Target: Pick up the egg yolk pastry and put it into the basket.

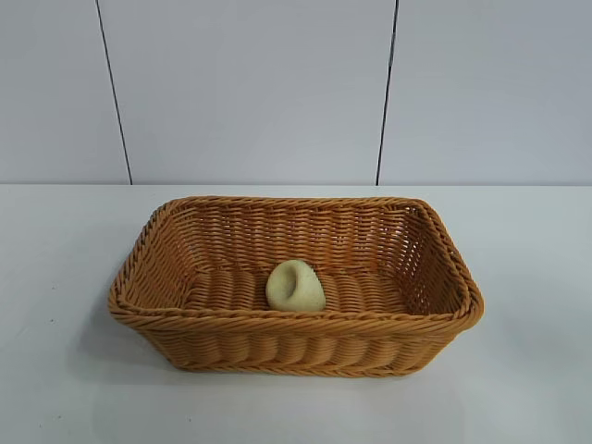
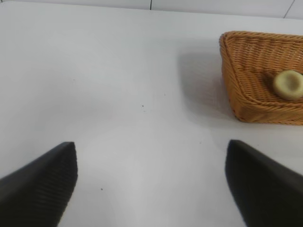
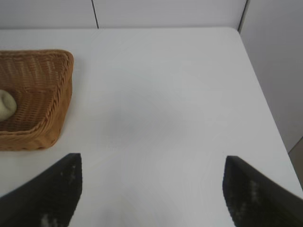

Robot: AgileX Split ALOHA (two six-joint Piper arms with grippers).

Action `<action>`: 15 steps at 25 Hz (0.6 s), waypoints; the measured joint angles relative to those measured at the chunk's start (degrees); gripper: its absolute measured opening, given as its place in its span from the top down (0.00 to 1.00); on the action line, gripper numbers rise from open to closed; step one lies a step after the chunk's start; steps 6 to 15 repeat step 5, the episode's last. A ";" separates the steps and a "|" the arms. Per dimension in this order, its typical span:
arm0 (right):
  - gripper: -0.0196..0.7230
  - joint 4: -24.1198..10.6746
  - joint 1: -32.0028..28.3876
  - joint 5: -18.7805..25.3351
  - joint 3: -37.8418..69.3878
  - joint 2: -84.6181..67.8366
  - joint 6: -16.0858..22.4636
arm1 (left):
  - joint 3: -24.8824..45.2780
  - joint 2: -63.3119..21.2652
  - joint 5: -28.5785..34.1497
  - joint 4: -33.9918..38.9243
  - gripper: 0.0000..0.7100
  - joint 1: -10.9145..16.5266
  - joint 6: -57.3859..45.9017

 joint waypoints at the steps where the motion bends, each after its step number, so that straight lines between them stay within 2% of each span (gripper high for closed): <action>1: 0.19 0.00 0.00 0.00 0.00 0.00 0.00 | 0.00 0.00 0.00 0.00 0.13 0.00 0.00; 15: 0.19 0.25 0.00 0.00 0.00 0.00 0.00 | 0.00 0.00 0.00 0.00 0.13 0.00 0.00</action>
